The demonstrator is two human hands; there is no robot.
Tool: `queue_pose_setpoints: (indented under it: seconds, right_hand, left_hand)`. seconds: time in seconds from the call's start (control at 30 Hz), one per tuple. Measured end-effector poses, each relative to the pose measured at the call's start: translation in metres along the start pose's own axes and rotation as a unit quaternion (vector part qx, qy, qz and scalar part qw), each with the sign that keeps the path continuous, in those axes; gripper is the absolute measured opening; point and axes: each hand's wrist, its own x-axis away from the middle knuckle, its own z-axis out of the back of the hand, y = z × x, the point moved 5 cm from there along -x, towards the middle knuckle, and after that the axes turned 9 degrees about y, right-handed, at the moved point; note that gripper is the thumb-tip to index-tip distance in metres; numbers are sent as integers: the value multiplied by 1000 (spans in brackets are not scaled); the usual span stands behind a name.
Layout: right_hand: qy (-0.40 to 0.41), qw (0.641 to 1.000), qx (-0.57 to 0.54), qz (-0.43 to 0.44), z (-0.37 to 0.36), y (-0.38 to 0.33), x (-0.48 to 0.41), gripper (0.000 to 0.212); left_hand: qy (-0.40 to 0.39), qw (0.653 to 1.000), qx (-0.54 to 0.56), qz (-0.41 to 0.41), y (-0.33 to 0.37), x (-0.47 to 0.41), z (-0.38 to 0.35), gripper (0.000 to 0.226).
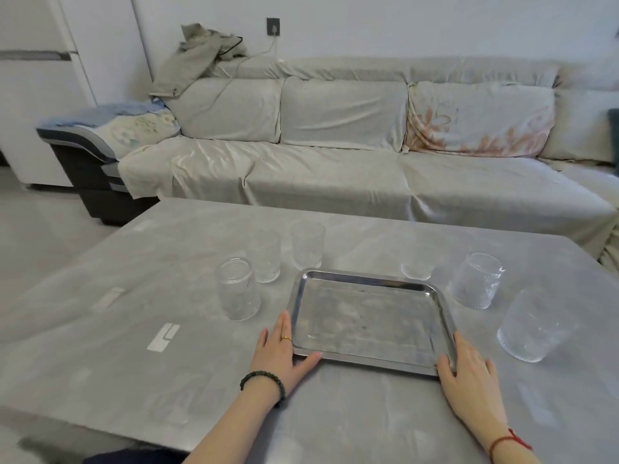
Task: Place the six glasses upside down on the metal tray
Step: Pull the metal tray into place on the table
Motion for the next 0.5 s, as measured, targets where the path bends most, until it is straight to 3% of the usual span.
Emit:
queue_pose_setpoints:
  seconds: [0.33,0.43,0.5]
  right_hand:
    - [0,1000,19,-6,-4,0,-6,52]
    - [-2,1000,13,-11,-5,1,-7,52]
    - [-7,1000,8,-15,-5,2,-7,51]
  left_hand:
    - [16,999,37,2,-10,-7,-7,94]
    - [57,984,166,17,-15,-8,-2,82]
    - [112,948,294,50,-21,-6,7,72]
